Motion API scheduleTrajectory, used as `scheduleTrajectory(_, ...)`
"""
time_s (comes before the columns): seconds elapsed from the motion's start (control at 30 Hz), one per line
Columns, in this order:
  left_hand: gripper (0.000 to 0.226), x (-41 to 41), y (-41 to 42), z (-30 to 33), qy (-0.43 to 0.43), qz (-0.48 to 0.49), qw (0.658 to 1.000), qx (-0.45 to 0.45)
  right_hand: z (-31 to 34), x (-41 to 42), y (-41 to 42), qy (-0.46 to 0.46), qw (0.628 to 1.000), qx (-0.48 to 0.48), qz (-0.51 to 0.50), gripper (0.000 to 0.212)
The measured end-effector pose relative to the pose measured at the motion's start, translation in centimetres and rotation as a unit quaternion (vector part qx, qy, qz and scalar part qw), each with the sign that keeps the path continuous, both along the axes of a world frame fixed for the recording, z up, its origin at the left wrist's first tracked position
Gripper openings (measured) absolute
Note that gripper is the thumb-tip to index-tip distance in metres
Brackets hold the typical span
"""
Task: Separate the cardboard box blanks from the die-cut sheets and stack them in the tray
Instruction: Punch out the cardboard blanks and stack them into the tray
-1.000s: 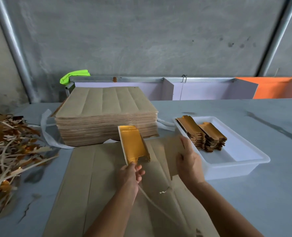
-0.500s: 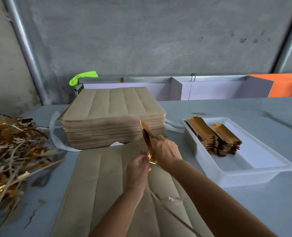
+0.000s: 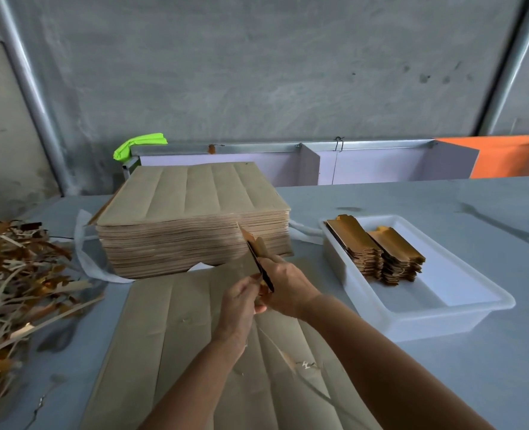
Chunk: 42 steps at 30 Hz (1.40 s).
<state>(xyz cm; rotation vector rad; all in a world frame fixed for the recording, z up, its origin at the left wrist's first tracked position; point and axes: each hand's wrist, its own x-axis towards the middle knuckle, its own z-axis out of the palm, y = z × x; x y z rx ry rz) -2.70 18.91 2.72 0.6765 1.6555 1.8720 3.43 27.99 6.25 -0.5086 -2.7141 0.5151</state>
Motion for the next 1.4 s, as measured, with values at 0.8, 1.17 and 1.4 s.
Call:
scheduleTrajectory(0.8, 0.028, -1.0, 0.6, 1.2, 0.032, 0.130, 0.991, -0.018, 0.8, -1.0, 1.9, 0.119, 0.948, -0.166, -0.246, 0.009)
scheduleTrajectory(1.17, 0.026, -3.7, 0.5, 1.9, 0.021, 0.142, 0.984, -0.105, 0.9, 1.4, 0.6, 0.194, 0.894, -0.375, -0.151, 0.038)
scheduleTrajectory(1.4, 0.019, -4.0, 1.1, 2.2, 0.202, 0.145, 0.963, -0.107, 0.8, 1.1, -0.8, 0.158, 0.916, -0.351, -0.112, 0.023)
